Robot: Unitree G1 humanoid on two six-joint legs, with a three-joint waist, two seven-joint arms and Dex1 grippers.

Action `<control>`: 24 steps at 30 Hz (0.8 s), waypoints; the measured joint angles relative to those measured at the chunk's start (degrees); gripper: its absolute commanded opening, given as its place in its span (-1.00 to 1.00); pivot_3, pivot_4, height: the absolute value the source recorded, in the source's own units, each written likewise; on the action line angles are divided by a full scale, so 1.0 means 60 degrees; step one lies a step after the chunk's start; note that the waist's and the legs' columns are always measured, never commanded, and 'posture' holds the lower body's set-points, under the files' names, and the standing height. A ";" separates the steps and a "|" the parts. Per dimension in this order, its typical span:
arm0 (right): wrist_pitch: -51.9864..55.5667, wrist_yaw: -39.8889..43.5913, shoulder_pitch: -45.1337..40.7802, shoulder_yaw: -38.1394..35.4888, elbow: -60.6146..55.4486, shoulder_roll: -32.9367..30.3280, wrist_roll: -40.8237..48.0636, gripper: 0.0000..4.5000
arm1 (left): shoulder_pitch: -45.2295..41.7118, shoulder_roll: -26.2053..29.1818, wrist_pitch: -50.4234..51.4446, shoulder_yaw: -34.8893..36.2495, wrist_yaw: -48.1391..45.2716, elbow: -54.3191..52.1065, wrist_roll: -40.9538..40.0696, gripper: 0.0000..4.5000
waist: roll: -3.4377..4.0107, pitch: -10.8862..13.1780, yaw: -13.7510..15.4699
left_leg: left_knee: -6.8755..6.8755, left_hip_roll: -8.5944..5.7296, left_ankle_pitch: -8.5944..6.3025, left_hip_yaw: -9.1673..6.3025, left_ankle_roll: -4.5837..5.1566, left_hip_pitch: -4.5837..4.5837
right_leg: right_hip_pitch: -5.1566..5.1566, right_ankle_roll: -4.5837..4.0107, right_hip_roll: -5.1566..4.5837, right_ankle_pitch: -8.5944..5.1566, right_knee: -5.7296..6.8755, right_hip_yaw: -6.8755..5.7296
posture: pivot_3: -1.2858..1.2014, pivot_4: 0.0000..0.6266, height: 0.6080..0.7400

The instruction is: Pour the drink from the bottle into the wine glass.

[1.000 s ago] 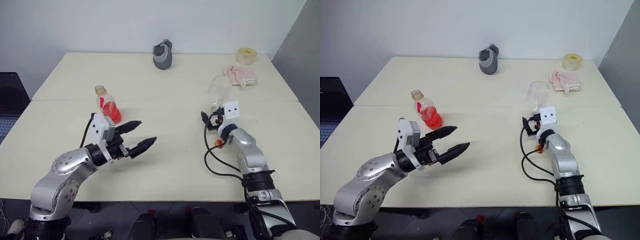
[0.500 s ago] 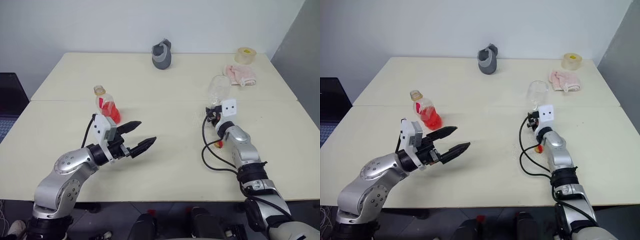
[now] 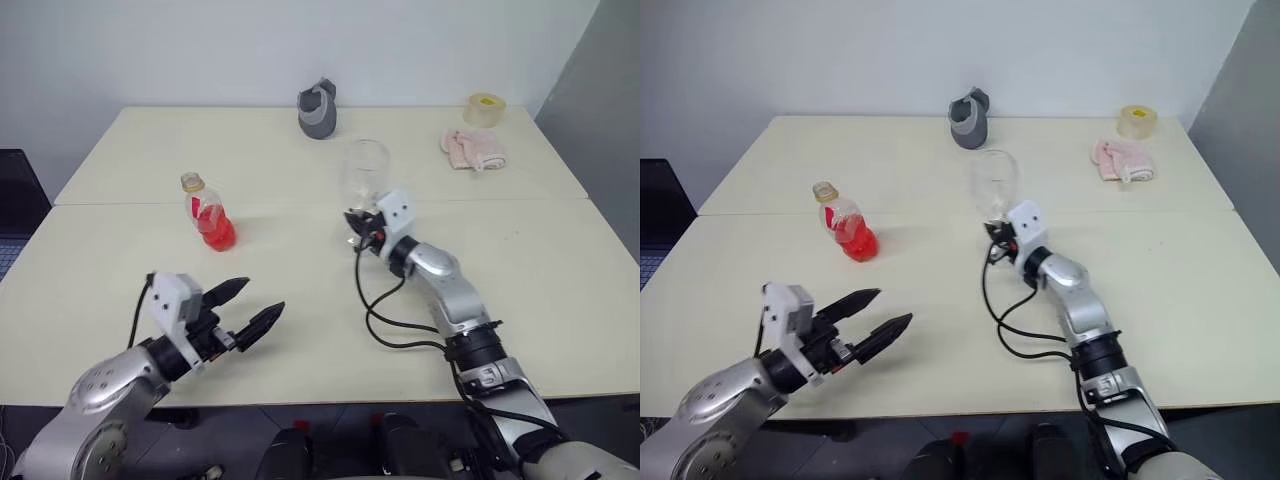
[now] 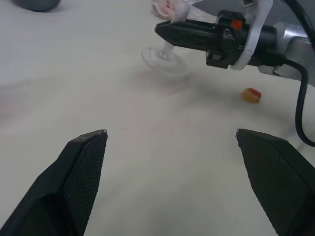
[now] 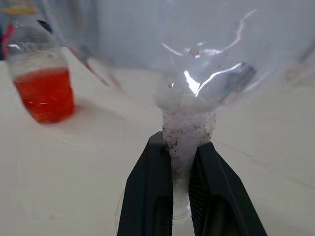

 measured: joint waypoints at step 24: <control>-0.0929 0.1083 0.0657 0.0153 0.1040 -0.0199 -0.0256 0.57 | -0.0275 -0.0422 -0.0487 0.0072 0.1016 -0.0176 0.0527 1.00 | -0.0001 0.0000 0.0127 | -0.0001 0.0004 -0.0001 0.0012 -0.0001 0.0010 | 0.0012 -0.0003 0.0006 0.0000 -0.0001 -0.0006 | 0.03 -0.52 1.00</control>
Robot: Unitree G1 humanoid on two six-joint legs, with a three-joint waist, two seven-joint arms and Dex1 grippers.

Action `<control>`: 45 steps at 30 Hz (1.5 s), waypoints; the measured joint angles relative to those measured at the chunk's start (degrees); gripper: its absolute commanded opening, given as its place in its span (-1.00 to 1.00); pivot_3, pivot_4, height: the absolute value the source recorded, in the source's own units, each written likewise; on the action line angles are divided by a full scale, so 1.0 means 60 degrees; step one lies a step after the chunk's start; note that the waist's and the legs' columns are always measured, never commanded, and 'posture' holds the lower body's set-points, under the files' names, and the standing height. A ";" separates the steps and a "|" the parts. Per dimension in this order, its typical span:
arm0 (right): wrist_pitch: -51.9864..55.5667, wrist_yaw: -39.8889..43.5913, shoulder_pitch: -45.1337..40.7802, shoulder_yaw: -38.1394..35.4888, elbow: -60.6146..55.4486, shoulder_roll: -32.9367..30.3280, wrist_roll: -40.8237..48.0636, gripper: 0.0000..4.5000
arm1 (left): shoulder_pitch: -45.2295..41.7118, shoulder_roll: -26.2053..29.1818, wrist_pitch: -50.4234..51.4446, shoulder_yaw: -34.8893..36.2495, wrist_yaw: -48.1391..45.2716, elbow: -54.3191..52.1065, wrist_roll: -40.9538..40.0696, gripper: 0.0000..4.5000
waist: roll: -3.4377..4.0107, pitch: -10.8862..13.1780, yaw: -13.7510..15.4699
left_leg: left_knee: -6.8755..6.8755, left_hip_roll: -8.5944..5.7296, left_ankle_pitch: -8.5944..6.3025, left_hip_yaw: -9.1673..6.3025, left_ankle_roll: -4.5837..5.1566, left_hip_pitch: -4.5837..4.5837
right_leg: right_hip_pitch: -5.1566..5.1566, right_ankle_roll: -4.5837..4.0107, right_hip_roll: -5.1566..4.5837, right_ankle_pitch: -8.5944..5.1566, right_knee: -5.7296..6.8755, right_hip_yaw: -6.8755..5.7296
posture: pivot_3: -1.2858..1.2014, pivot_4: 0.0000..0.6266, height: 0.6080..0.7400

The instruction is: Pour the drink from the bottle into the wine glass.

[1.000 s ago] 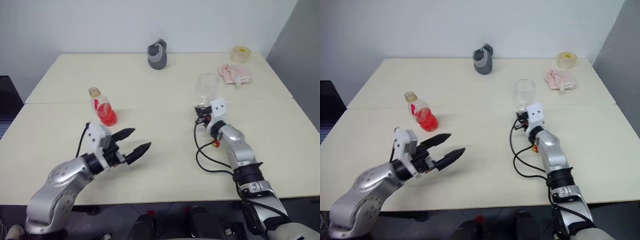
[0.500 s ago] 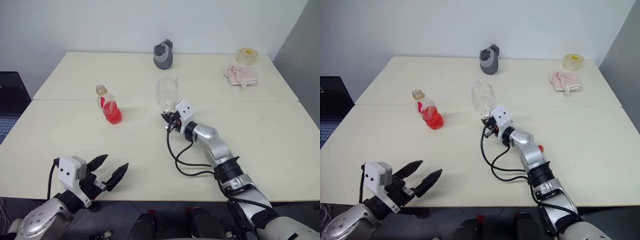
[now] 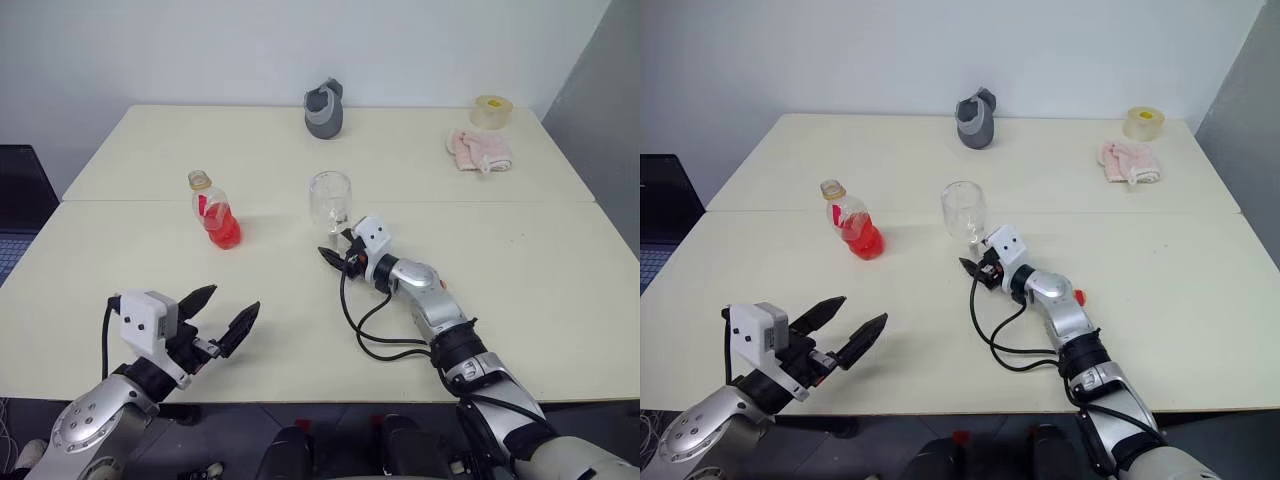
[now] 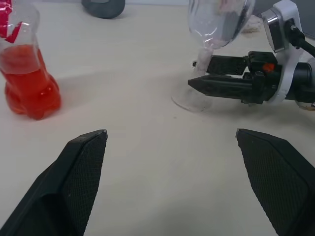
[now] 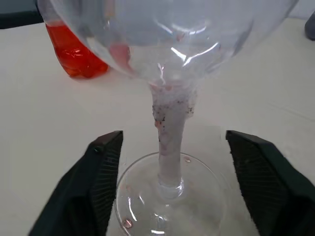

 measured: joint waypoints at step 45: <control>0.5438 -0.0023 0.3232 -0.0552 -1.0113 -0.2910 0.4301 0.57 | -0.7117 -0.0950 -0.3824 -0.0917 0.0745 0.9690 0.3419 1.00 | -0.0021 -0.0010 0.0133 | 0.0012 -0.0022 0.0006 -0.0021 -0.0011 -0.0016 | 0.0002 0.0002 -0.0004 -0.0001 -0.0005 -0.0027 | 0.03 -0.52 1.00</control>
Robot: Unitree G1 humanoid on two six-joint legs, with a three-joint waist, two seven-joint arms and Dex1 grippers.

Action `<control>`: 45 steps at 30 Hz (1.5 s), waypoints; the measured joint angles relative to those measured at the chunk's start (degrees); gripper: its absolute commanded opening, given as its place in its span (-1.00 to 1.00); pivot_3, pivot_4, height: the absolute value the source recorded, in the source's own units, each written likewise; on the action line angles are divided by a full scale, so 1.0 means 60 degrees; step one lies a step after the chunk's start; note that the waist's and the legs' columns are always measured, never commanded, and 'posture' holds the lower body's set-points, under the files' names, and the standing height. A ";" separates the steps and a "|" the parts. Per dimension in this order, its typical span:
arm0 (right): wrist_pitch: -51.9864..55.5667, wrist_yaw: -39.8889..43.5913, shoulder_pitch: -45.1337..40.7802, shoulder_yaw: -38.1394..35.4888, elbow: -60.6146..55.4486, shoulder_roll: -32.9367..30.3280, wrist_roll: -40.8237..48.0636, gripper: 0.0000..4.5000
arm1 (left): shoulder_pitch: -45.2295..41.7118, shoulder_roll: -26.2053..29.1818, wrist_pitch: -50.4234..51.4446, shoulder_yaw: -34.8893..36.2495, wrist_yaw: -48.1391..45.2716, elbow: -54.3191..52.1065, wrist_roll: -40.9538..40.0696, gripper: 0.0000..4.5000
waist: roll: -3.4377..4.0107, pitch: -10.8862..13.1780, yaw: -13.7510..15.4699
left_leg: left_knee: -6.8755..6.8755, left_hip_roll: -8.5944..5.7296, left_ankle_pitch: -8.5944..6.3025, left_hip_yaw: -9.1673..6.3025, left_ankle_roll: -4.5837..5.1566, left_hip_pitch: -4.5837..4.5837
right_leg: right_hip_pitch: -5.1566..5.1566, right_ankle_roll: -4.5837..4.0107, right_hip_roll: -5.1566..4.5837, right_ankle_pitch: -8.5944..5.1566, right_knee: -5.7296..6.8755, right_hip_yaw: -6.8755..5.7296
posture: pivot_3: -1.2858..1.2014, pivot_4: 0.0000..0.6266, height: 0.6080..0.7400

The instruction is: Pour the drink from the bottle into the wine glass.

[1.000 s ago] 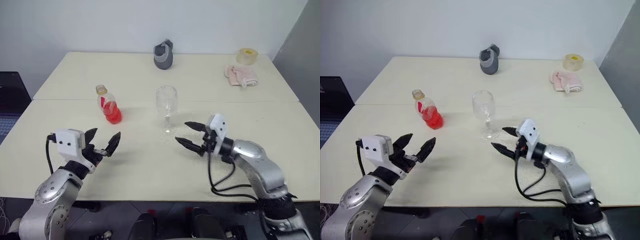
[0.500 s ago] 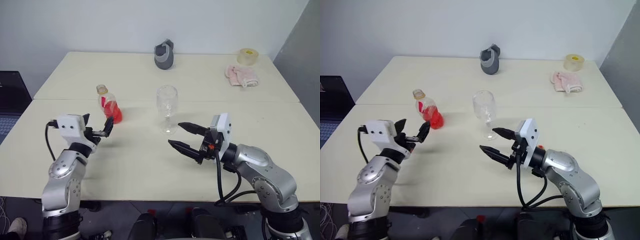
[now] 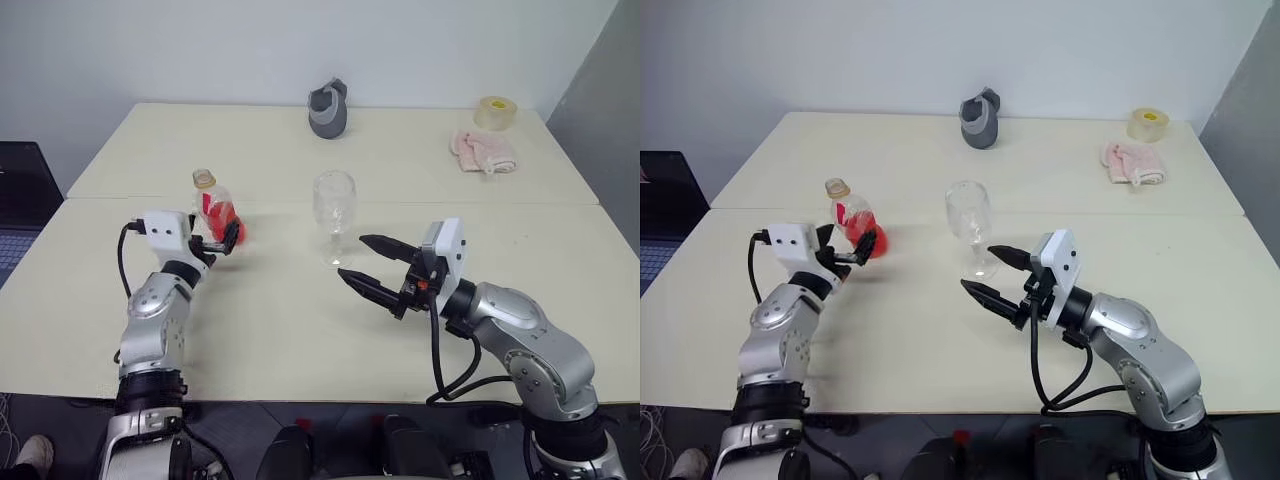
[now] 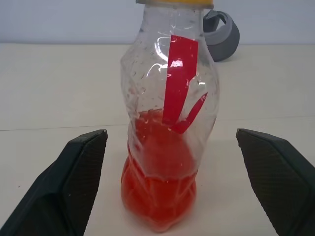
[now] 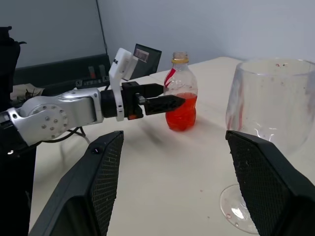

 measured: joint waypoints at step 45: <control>-0.0199 -0.0644 -0.2556 0.0061 0.2273 0.0295 -0.1244 0.58 | -0.5395 0.1053 -0.4446 -0.3278 -0.3209 0.5167 0.3346 -0.59 | -0.0017 0.0005 -0.0123 | 0.0010 -0.0097 0.0014 -0.0062 -0.0018 -0.0053 | -0.0047 0.0002 -0.0023 0.0000 0.0011 -0.0013 | 0.03 -0.52 1.00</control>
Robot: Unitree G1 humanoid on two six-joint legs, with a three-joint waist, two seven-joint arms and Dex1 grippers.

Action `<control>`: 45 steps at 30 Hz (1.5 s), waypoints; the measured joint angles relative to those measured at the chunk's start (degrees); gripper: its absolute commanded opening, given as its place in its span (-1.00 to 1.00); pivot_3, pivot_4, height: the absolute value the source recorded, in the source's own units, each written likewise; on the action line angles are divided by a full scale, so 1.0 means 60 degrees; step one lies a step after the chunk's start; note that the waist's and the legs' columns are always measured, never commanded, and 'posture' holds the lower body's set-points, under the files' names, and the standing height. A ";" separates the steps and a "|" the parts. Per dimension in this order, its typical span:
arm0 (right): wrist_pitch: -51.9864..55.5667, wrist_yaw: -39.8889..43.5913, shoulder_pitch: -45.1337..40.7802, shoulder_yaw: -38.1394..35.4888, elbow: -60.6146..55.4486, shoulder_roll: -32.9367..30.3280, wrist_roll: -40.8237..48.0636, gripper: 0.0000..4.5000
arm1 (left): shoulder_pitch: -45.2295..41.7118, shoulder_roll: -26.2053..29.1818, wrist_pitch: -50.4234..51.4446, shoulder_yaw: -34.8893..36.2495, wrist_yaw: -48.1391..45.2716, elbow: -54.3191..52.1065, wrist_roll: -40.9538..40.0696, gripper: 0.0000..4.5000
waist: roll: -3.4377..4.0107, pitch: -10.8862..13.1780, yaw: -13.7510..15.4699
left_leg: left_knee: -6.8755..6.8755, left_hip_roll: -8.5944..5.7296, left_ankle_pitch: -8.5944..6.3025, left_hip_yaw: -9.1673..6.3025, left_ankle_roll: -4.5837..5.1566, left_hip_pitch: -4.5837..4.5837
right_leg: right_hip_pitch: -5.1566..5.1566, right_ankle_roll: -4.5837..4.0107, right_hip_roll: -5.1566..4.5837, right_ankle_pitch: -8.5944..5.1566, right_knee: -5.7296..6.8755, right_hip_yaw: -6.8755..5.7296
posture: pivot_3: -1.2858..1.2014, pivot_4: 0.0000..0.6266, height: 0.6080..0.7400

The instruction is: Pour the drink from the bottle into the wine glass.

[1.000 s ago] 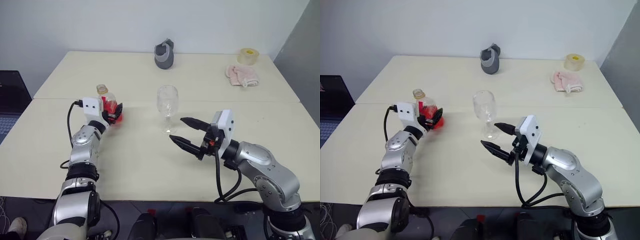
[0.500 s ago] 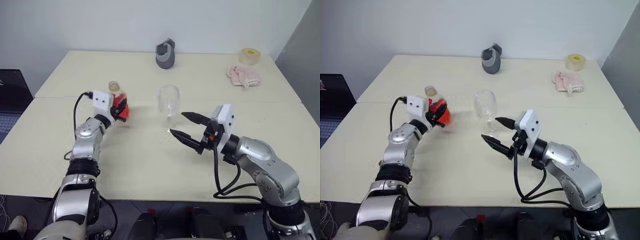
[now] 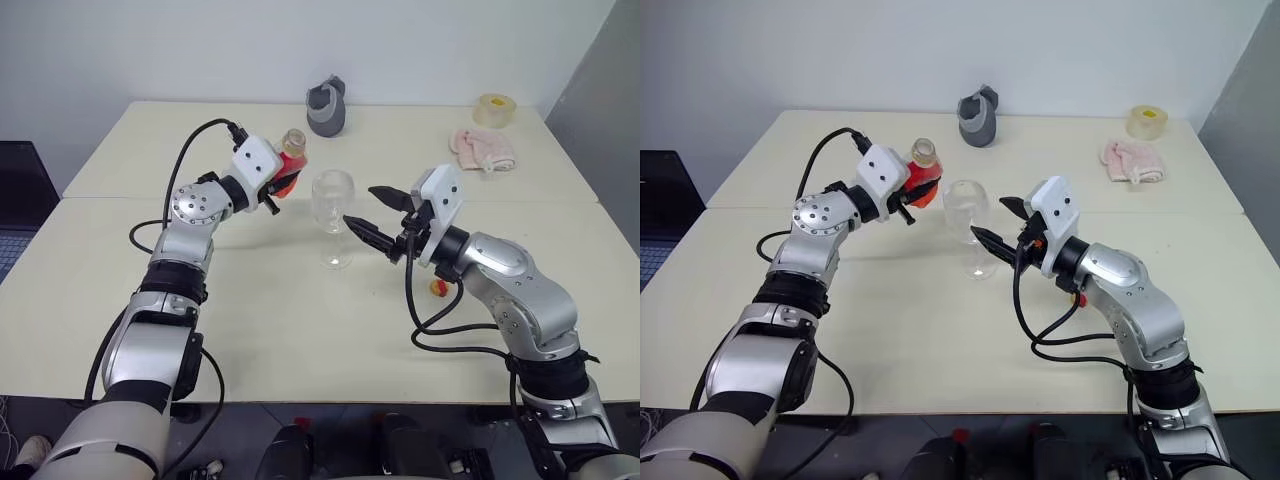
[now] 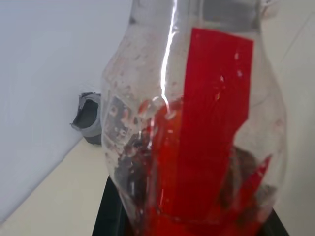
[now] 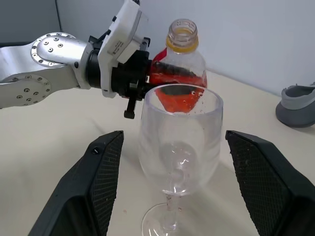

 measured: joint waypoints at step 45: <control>-0.0370 -0.0147 -0.0309 0.0127 0.0375 0.0845 -0.0663 0.58 | -0.3416 0.1428 -0.5367 -0.2132 0.0310 0.3222 0.3768 -0.59 | 0.0001 0.0000 -0.0158 | 0.0004 -0.0008 -0.0002 0.0004 0.0009 -0.0002 | -0.0005 0.0002 0.0001 -0.0001 0.0011 -0.0003 | 0.03 -0.52 1.00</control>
